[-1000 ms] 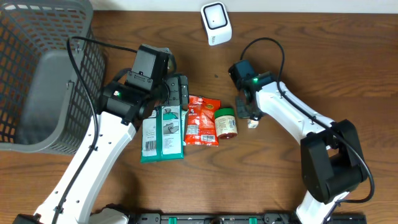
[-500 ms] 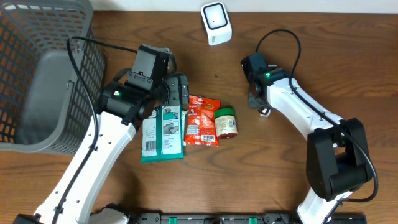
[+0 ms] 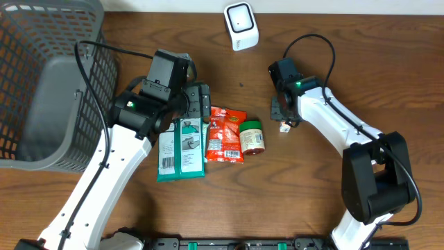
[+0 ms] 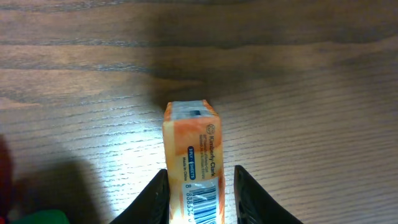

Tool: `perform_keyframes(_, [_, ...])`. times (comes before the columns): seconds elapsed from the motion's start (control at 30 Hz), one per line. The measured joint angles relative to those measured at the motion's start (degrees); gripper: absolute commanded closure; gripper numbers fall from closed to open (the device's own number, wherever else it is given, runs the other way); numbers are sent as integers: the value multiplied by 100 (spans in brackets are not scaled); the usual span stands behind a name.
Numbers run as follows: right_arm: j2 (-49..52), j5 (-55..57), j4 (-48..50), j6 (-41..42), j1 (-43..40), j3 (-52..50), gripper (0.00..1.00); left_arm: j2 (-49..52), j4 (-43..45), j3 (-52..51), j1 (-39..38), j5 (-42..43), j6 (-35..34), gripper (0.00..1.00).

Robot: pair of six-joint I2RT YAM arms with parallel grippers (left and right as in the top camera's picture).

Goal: Scan the item barcode
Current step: 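Grasp the small orange box with the right gripper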

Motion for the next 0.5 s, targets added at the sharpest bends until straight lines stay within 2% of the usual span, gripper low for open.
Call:
perform_keyframes(0.2, [0,-107,-2,-2,0,0,71,0,0,0,0,0,0,13])
perform_keyframes(0.37, [0,-170,-101,-2,0,0,76,0,0,0,0,0,0,13])
perform_keyframes(0.5, [0,-192,-317,-9,0,0,93,0,0,0,0,0,0,13])
